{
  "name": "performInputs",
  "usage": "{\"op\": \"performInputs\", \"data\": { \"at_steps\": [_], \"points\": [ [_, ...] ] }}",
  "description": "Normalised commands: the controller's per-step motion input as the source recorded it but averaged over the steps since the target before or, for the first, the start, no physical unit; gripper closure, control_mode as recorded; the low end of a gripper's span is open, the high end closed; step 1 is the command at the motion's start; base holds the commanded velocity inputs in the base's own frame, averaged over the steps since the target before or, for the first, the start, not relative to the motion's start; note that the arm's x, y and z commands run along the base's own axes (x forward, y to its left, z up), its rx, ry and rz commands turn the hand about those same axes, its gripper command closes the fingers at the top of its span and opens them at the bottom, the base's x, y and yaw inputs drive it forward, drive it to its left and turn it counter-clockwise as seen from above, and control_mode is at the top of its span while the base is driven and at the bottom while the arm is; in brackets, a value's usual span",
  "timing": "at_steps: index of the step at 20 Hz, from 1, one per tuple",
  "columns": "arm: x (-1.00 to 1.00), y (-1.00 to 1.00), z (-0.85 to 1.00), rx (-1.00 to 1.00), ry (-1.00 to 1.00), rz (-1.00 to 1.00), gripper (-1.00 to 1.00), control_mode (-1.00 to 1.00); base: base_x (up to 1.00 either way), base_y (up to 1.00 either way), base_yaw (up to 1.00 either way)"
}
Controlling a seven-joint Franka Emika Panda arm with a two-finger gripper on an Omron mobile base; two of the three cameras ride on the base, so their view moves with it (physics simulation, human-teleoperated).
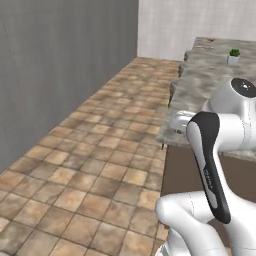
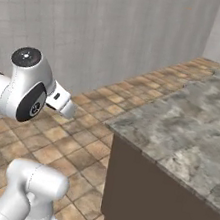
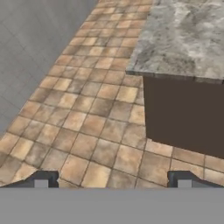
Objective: Pick up the metallic utensils from the counter and place them in the open drawer. Make sure not to pick up any wooden utensils.
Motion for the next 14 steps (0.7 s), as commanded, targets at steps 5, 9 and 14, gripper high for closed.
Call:
{"op": "performInputs", "data": {
  "at_steps": [5, 9, 14],
  "points": [
    [0.00, 0.00, 0.00, 0.00, 0.00, 0.00, -1.00, 1.00, 0.64, 1.00, -0.29],
    [0.00, 0.00, 0.00, 0.00, 0.00, 0.00, -1.00, 1.00, 0.56, 1.00, -0.28],
    [0.00, 0.00, 0.00, 0.00, 0.00, 0.00, -1.00, 1.00, 0.70, 1.00, -0.31]
  ]
}}
